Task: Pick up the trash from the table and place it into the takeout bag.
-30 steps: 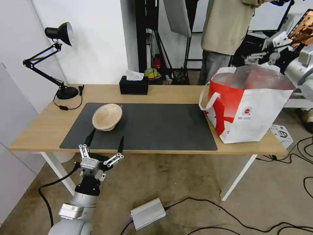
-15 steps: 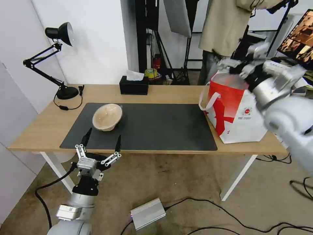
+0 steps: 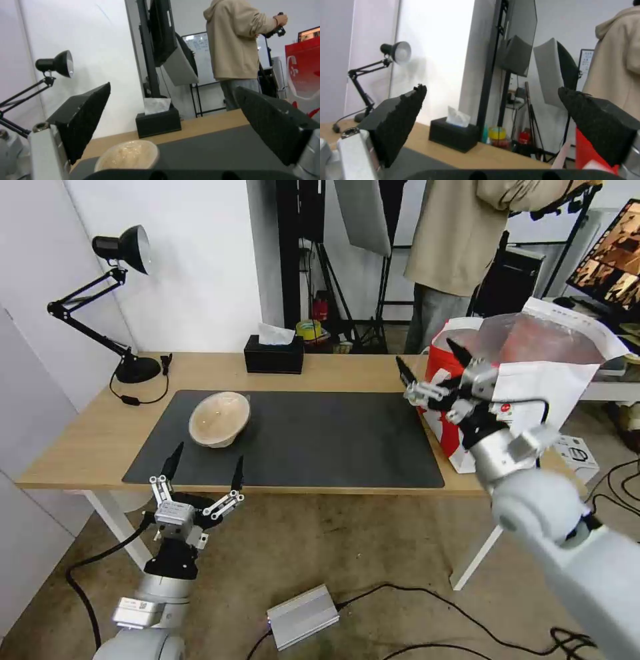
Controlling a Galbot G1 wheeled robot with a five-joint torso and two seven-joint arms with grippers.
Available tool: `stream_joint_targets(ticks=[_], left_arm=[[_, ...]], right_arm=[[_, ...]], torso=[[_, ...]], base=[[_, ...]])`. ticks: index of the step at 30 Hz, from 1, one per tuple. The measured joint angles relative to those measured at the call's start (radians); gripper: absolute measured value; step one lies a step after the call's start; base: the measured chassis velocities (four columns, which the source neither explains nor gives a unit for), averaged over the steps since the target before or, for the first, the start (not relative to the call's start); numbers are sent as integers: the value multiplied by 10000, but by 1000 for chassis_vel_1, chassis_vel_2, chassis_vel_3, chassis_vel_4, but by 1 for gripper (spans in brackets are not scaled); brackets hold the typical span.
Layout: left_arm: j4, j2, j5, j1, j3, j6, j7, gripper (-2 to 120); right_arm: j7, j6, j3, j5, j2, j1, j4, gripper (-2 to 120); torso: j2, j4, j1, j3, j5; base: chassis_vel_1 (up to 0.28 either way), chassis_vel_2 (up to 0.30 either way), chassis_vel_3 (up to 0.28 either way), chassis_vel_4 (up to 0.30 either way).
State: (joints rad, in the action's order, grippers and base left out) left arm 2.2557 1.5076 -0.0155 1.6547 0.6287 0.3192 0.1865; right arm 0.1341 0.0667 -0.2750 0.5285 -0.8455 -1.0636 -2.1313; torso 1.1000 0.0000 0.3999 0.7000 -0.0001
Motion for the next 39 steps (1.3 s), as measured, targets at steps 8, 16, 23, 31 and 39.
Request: stream_joint_targets(ticks=[8,16,23,31,39], left_arm=[[-163,-41,20,-57,-53,-27,0,100],[-274,-88,41,-104,-83,-36,5,100],[-284,-71,44,-105,-103,-38,5,100],[-261,-64,31,-64,-100,-35,6,100],[-246,-41,10,-26,-99,-11,7,100]], right_arm=[[-216,739,-127,-1476,-987,-1422,-71,100],[-407,1355,-690,-2725,-1601,-2900,-430,100],[-543,1662,-1250,-3151,-1790,-3862,-777,100],[-906,1794,-2090,-3372,-1871,-4948,-871,100],[-1266,1761,-2632,-3034,-1599,-5405,-854,100]], torso=[[0,2,0,0,0],[0,0,-1,0,0],[0,0,0,0,0],[0,0,-1,0,1],[0,1,1,0,1]], base=[[0,0,0,0],[0,0,0,0],[0,0,0,0],[0,0,0,0],[0,0,0,0]])
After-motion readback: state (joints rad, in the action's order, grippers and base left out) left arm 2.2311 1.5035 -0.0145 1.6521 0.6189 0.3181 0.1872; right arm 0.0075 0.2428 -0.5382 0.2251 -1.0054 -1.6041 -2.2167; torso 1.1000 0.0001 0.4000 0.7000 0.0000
